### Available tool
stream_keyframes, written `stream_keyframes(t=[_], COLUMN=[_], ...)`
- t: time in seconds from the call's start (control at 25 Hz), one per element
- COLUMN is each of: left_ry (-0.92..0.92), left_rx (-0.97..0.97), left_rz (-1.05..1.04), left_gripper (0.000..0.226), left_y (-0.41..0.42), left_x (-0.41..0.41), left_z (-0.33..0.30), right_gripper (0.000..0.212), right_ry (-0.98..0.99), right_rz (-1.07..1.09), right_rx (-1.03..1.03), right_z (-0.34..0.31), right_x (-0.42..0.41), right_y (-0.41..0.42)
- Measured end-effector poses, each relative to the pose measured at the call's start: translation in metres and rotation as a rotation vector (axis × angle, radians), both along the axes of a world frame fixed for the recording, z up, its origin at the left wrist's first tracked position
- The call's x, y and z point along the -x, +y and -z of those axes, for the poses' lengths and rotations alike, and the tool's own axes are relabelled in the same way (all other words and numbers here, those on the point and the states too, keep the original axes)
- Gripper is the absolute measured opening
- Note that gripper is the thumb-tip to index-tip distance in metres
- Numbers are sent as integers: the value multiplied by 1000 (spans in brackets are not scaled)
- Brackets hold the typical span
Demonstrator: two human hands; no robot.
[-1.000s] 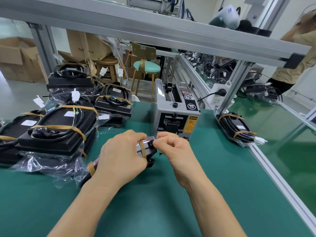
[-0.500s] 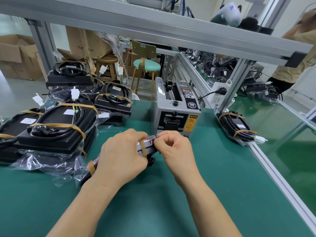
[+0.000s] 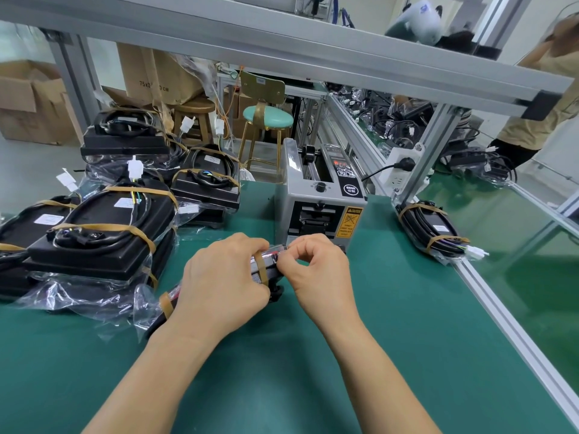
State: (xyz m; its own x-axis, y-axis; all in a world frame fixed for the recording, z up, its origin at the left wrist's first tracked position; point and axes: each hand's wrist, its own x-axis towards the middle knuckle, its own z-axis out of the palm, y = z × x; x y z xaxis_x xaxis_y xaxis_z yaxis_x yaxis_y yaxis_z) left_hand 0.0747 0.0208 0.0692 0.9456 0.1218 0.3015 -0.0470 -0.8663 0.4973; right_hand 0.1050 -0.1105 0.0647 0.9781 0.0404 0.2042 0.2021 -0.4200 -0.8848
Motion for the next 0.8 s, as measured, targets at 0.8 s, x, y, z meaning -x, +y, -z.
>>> stream_keyframes(t=[0.8], left_ry=[-70], left_rx=[606], left_rz=[305], left_gripper=[57], left_y=[42], left_x=[9], left_z=[-9], right_gripper=[85], right_ry=[138], right_rz=[-487], right_rx=[-156], right_z=[0], right_x=[-8], right_y=[-37])
